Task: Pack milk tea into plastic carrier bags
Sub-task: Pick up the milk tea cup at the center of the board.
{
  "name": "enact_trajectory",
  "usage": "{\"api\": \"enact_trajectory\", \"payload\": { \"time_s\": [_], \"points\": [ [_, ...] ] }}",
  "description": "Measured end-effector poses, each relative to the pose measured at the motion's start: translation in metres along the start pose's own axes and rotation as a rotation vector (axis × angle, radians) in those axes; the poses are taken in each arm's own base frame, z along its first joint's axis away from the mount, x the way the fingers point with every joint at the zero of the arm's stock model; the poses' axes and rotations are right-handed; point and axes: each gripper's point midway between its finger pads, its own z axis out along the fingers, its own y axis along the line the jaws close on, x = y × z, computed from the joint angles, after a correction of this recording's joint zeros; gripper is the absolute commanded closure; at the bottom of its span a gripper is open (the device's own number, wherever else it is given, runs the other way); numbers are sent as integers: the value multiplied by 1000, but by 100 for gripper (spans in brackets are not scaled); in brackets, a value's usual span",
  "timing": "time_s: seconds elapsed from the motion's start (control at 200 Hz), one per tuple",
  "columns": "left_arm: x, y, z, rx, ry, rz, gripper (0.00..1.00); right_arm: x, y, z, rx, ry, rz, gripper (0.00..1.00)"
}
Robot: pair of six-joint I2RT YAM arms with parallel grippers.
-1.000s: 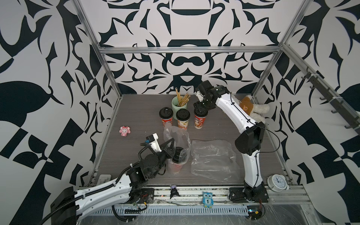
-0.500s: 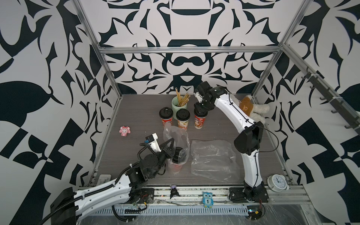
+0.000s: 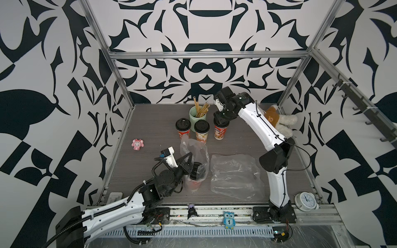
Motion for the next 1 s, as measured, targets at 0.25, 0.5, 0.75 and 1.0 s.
{"api": "enact_trajectory", "payload": {
  "time_s": [0.25,0.5,0.75,1.0],
  "points": [
    [0,0,0,2,2,-2,100,-17,36,-85,-48,-163,-79,56],
    [1,-1,0,5,7,-3,100,-3,61,-143,-104,-241,-137,57],
    [1,-1,0,6,8,-3,100,14,70,-193,-161,-316,-157,58],
    [2,-1,0,7,10,-4,100,21,96,-212,-251,-351,-189,58]
  ]
}}
